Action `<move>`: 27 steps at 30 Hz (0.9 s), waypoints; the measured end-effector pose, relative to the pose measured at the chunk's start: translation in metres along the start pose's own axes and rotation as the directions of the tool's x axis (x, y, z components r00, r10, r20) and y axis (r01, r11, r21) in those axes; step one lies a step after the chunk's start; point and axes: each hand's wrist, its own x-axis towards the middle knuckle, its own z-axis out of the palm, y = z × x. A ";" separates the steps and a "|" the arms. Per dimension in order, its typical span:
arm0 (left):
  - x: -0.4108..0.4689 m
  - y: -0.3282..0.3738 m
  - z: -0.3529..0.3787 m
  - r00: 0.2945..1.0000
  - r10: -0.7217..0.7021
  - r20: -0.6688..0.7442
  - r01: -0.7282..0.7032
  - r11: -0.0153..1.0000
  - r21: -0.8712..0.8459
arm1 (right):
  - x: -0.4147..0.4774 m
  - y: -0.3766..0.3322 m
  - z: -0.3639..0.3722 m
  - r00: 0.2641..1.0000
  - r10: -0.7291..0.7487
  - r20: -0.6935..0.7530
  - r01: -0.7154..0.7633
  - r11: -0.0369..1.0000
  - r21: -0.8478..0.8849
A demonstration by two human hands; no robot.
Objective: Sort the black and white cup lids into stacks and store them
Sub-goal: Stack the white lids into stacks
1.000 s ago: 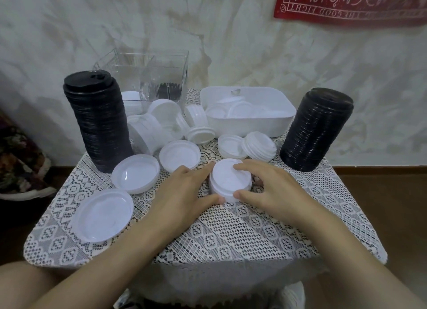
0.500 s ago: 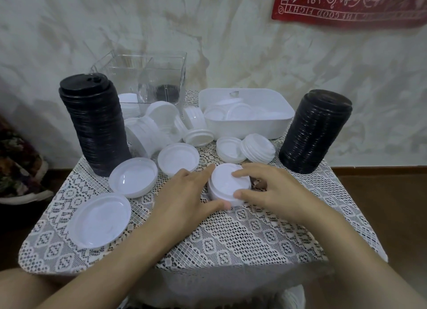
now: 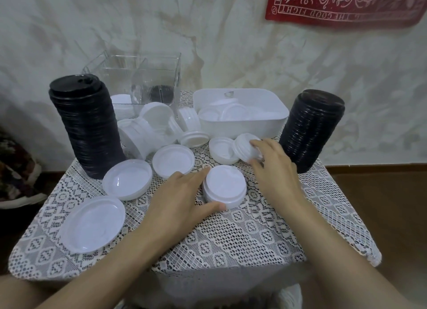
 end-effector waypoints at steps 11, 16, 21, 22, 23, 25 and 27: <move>-0.007 -0.013 -0.006 1.000 0.030 -0.005 -0.030 0.999 -0.044 | 0.014 -0.018 0.001 0.961 -0.239 0.136 0.237 0.971 0.028; -0.013 -0.023 -0.009 0.999 0.034 -0.001 -0.034 0.999 -0.040 | 0.023 -0.025 0.007 0.957 -0.173 0.232 0.203 0.973 -0.110; -0.016 -0.029 -0.015 0.999 0.030 0.025 -0.028 0.997 -0.072 | 0.023 -0.031 0.002 0.957 -0.202 0.211 0.202 0.979 0.020; -0.017 -0.029 -0.016 0.999 0.030 0.024 -0.028 0.997 -0.072 | 0.024 -0.035 0.000 0.948 -0.233 0.216 0.224 0.972 0.065; -0.018 -0.029 -0.015 0.999 0.036 0.020 -0.035 0.998 -0.061 | 0.027 -0.040 0.001 0.933 -0.267 0.242 0.247 0.963 0.110; -0.018 -0.029 -0.012 0.999 0.049 0.009 -0.049 0.998 -0.030 | 0.036 -0.053 0.006 0.889 -0.328 0.319 0.288 0.943 0.166; -0.017 -0.028 -0.009 0.998 0.053 -0.016 -0.053 0.999 -0.012 | 0.044 -0.064 0.016 0.854 -0.365 0.372 0.340 0.931 0.133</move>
